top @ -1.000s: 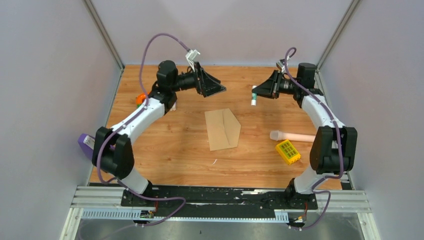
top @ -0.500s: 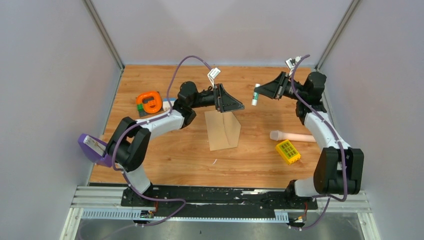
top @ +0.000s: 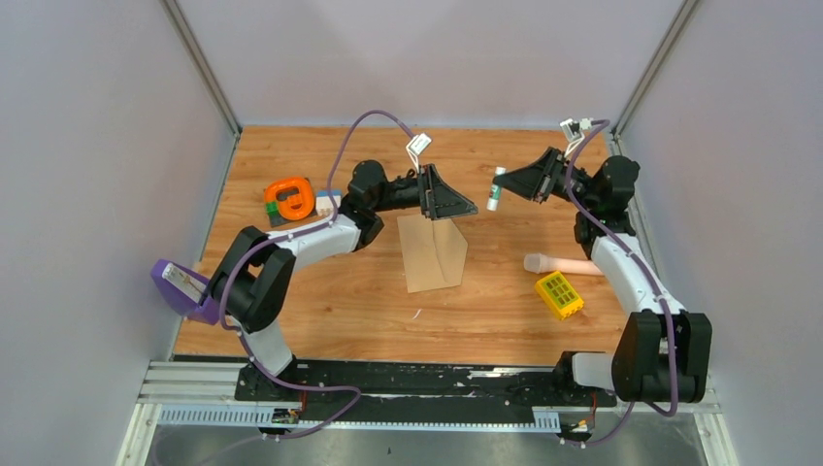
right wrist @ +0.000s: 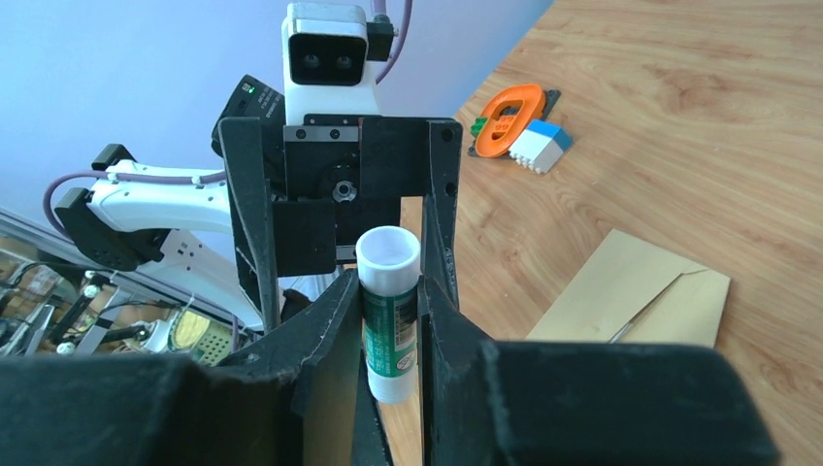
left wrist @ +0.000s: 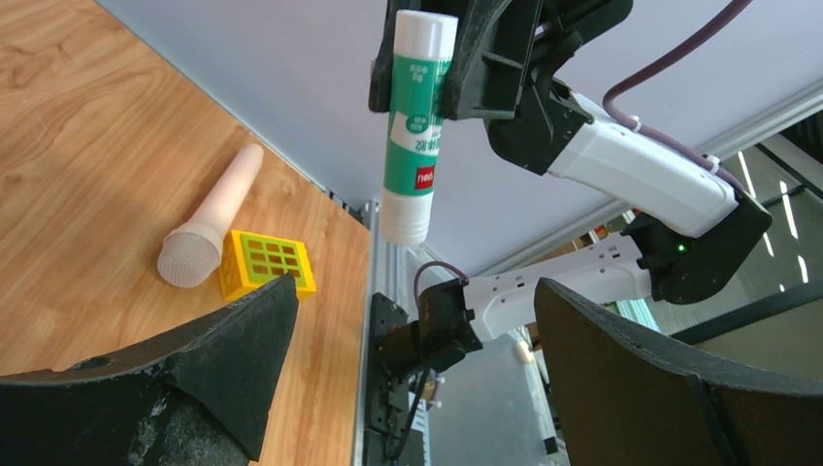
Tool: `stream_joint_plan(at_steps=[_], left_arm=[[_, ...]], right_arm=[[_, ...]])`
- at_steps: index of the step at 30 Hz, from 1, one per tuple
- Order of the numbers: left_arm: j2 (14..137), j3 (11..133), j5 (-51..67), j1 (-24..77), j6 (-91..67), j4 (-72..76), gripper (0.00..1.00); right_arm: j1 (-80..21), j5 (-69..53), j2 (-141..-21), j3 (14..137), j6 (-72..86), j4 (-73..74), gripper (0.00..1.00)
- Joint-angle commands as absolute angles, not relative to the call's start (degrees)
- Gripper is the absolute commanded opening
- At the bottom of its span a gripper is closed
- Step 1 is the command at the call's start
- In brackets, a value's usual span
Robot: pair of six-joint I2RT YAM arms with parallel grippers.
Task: Place the letter into the envelope and seal it
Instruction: Open the solid glue cap from the solid glue.
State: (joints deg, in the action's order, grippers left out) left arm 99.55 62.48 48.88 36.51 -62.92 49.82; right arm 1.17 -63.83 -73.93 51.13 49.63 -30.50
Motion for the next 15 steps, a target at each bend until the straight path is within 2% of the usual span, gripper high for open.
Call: stream_joint_plan(at_steps=[1,9,15], left_arm=[[99.96,64.55,49.59,37.31,-62.72,52.64,1.00],[100.59,65.40,51.49,38.76,-62.23,53.11,1.00],[101.66,66.16,52.59,39.54,-62.82,54.53,0.92]], right_arm=[[-2.03,-62.36,-73.31,49.05,52.73,-35.03,0.00],[-4.58,-62.21,-75.63,49.80,57.74,-37.95,0.00],[-4.85,-61.79,-75.59,48.88,59.39,-39.45,0.00]])
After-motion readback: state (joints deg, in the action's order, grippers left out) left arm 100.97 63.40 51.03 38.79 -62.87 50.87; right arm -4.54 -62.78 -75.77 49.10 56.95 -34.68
